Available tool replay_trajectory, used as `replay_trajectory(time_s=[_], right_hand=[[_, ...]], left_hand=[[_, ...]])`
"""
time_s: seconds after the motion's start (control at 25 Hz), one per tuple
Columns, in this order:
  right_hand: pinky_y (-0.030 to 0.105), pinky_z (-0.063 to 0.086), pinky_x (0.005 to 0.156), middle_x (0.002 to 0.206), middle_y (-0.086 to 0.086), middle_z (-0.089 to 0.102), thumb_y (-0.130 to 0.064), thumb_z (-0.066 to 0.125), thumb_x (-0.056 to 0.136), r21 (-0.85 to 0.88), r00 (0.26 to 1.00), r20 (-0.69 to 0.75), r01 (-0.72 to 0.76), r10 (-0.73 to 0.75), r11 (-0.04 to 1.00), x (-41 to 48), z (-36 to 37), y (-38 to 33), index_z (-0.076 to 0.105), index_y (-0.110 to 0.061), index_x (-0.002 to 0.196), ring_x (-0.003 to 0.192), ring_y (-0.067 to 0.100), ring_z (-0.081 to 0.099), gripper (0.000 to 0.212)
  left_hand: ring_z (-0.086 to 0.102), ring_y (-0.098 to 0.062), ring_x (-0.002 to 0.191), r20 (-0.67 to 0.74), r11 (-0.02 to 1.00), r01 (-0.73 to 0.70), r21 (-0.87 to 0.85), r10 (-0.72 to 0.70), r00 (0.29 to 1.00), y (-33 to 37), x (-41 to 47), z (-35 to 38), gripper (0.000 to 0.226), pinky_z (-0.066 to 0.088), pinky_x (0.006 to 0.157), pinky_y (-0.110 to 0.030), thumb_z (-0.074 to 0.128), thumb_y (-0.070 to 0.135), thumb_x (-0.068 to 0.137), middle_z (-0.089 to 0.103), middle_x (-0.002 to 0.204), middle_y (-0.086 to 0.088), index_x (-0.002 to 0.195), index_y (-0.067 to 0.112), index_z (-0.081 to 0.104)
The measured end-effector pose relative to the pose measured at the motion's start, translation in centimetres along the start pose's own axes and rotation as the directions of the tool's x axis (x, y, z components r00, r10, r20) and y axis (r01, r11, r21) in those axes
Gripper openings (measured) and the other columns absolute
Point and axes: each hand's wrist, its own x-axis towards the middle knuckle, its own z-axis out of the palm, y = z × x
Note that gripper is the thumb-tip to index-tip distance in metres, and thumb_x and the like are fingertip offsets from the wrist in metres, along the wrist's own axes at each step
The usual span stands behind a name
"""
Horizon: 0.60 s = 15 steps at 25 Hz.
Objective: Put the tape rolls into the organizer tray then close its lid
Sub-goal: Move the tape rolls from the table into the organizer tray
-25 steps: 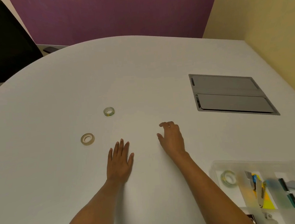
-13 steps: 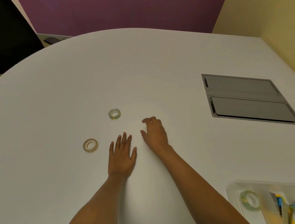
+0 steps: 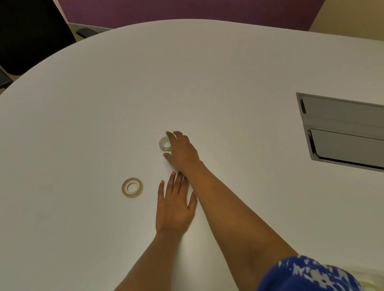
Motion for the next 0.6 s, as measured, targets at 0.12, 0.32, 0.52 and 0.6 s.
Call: replay_trajectory(time_s=[0.12,0.32,0.52,0.6], right_hand=[[0.04,0.036,0.111,0.155,0.012,0.026,-0.027,0.058,0.094,0.001,0.999,0.049,0.0,0.0,1.0,1.0,0.8,0.0,0.025,-0.012,0.15,0.14,0.029,0.031,0.066],[0.037,0.046,0.101,0.138,0.013,0.046,-0.019,0.06,0.092,0.021,0.999,-0.032,0.011,-0.011,1.0,1.0,1.1,0.0,0.042,-0.008,0.139,0.126,0.028,0.047,0.052],[0.036,0.047,0.101,0.14,0.012,0.045,-0.016,0.062,0.091,0.155,0.992,-0.121,-0.01,0.029,0.988,-1.2,-0.6,0.5,0.041,-0.008,0.141,0.128,0.026,0.046,0.055],[0.037,0.047,0.102,0.141,0.012,0.044,-0.016,0.062,0.091,0.182,0.987,-0.157,-0.016,0.045,0.983,-2.8,-1.7,1.1,0.04,-0.008,0.142,0.13,0.026,0.045,0.056]], left_hand=[[-0.01,-0.014,0.15,0.021,0.999,-0.01,0.032,0.01,1.0,-0.1,-0.1,0.1,0.064,-0.014,0.119,-0.038,0.02,0.052,0.099,-0.003,0.163,0.004,0.153,0.025,0.0],[-0.011,-0.016,0.15,0.033,0.998,-0.01,0.062,0.008,0.999,-0.1,-0.1,0.2,0.066,-0.015,0.118,-0.039,0.018,0.055,0.098,-0.005,0.162,0.004,0.153,0.024,-0.003],[-0.004,-0.013,0.15,-0.021,1.0,-0.005,0.019,0.005,1.0,0.1,0.0,0.3,0.059,-0.013,0.119,-0.037,0.017,0.048,0.1,0.004,0.162,0.006,0.153,0.026,0.004],[-0.005,-0.013,0.15,-0.025,1.0,-0.014,-0.002,0.014,1.0,0.1,-0.1,0.3,0.057,-0.013,0.119,-0.036,0.017,0.044,0.101,0.001,0.162,0.005,0.153,0.026,0.003]])
